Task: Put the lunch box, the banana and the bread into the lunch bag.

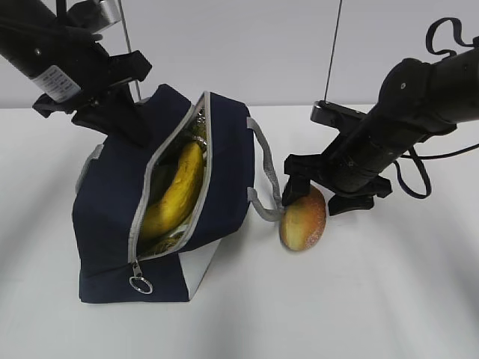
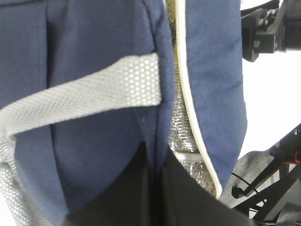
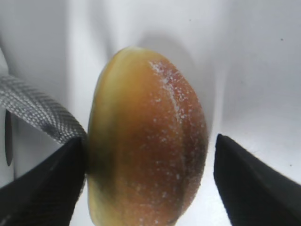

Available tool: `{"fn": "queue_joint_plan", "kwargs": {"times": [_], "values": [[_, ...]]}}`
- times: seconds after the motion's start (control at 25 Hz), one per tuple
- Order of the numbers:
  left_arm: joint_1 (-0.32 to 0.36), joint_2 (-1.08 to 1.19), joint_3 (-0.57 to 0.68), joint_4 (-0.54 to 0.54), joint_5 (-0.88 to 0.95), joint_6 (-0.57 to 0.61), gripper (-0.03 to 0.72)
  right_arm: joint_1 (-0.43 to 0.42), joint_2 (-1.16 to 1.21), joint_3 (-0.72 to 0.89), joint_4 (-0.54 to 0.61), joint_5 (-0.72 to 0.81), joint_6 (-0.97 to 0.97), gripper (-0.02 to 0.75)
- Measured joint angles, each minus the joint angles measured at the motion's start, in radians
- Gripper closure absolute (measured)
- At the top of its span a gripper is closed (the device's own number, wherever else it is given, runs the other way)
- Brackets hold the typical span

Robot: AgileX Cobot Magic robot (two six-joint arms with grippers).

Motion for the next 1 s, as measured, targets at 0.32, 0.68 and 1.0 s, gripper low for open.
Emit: {"fn": "queue_joint_plan", "kwargs": {"times": [0.32,0.68,1.0], "values": [[0.0,0.0,0.0,0.0,0.0,0.0,0.691,-0.002,0.031,-0.006,0.037,0.008,-0.017,0.122],[0.0,0.0,0.0,0.0,0.0,0.0,0.691,-0.002,0.035,-0.012,0.04,0.014,-0.02,0.155],[0.0,0.0,0.0,0.0,0.0,0.0,0.691,-0.002,0.035,-0.029,0.029,0.034,-0.02,0.35]]}}
